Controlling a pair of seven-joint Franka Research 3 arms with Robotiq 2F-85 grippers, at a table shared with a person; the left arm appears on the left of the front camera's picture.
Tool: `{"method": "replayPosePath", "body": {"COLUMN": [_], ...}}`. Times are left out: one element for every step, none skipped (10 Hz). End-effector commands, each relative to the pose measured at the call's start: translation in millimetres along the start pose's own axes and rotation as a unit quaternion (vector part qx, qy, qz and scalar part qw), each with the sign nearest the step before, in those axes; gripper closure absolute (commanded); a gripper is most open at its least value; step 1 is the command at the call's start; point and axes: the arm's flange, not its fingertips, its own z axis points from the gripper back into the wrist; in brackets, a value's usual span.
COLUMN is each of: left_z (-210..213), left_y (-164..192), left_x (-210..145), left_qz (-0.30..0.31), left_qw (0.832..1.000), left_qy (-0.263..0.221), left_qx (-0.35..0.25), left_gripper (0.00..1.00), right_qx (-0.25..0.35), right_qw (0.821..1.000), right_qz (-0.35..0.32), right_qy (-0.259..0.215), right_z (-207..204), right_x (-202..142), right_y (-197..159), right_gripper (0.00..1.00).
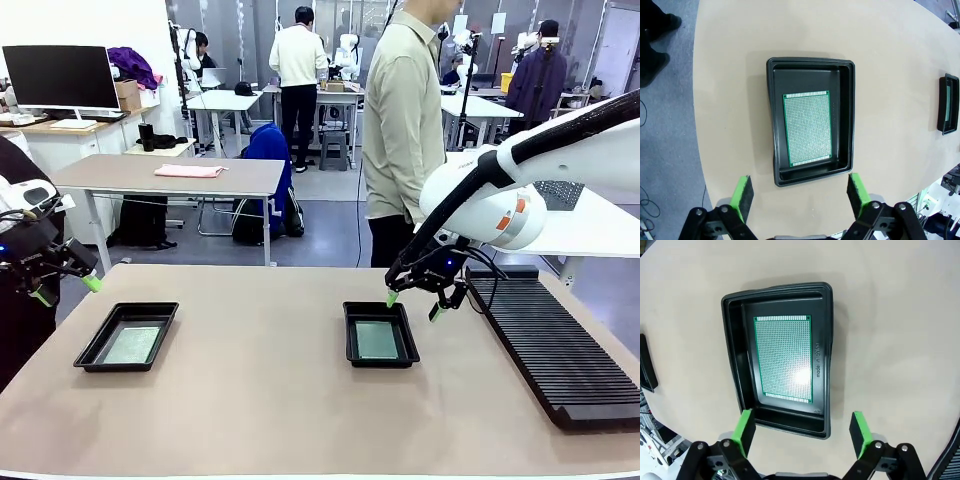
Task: Inspect and transfer BCBs to ESD trays.
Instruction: Pick up the Blank PCB from the PCB Rack and place it in the right ESD tray.
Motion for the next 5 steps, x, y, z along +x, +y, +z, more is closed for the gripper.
{"method": "replayPosePath", "body": {"left_z": [-1.0,-1.0,-1.0,-1.0,-1.0], "left_y": [1.5,1.5,1.5,1.5,1.5], "left_x": [0.6,0.6,0.6,0.6,0.6], "left_qz": [0.0,0.0,0.0,0.0,0.0], "left_qw": [1.0,1.0,1.0,1.0,1.0], "left_qy": [-0.005,-0.005,-0.005,-0.005,-0.005], "left_qx": [-0.001,-0.001,-0.001,-0.001,-0.001], "left_gripper": [0.0,0.0,0.0,0.0,0.0], "right_qx": [0.005,0.005,0.005,0.005,0.005], "right_qw": [1.0,1.0,1.0,1.0,1.0], "right_qz": [-0.002,-0.002,-0.002,-0.002,-0.002], "right_qy": [0.003,0.003,0.003,0.003,0.003], "right_z": [-0.6,-0.6,-0.6,-0.6,-0.6], "right_x": [-0.7,-0.7,-0.7,-0.7,-0.7], "right_y": [0.6,0.6,0.6,0.6,0.6], "right_gripper": [0.0,0.0,0.0,0.0,0.0]}}
